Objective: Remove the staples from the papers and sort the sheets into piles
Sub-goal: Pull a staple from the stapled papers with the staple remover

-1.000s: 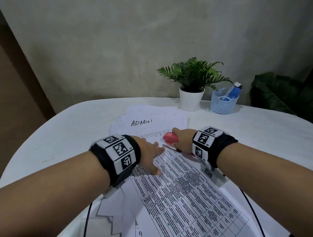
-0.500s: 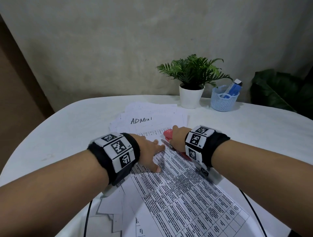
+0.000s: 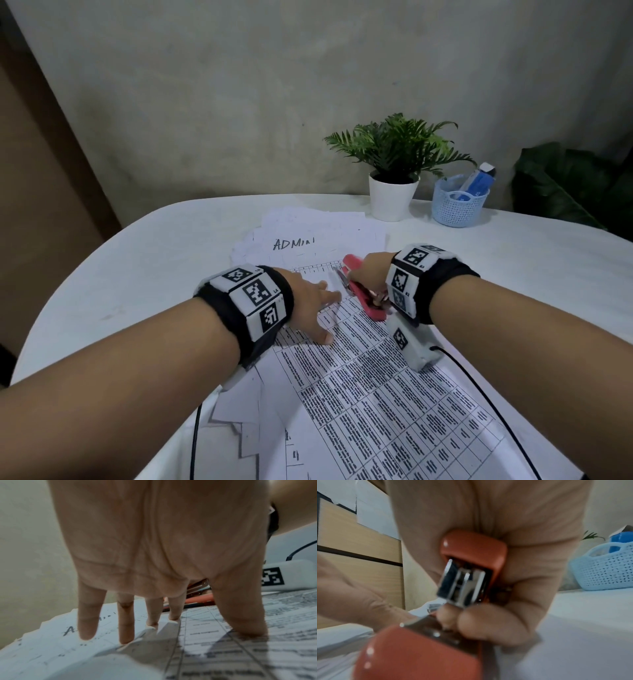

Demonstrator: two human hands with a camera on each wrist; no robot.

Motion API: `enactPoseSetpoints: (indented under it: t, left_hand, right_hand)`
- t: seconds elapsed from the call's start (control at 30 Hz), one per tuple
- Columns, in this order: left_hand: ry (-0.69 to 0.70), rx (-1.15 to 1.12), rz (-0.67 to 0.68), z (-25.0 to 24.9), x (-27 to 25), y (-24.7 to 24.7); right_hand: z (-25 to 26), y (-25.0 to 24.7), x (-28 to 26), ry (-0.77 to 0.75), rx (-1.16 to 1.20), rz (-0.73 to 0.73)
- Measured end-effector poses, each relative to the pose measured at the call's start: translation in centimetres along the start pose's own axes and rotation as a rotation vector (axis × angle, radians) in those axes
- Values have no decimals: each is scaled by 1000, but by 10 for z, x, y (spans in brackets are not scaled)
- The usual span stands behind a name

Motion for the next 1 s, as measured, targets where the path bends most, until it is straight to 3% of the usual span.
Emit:
enactPoseSetpoints:
  t: [0.2, 0.3, 0.63, 1.0]
  left_hand:
    - [35, -79, 10, 18, -9, 13]
    - [-12, -127, -27, 34, -11, 34]
    - [-19, -324, -154, 38, -7, 54]
    - [-44, -259, -121, 40, -4, 58]
  right_hand:
    - [10, 7, -5, -7, 65, -45]
    - [13, 11, -19, -44, 96, -16]
    - [45, 17, -46, -137, -37, -36]
    - [55, 19, -10, -91, -174, -87]
Point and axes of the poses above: each hand's wrist, its own x-axis towards the middle knuckle, its own y-axis out of the palm, z = x × y, the point moved 2 cm from there along x, towards the middle knuckle, and after that the axes turned 14 degrees about z, right-handed, at the moved point
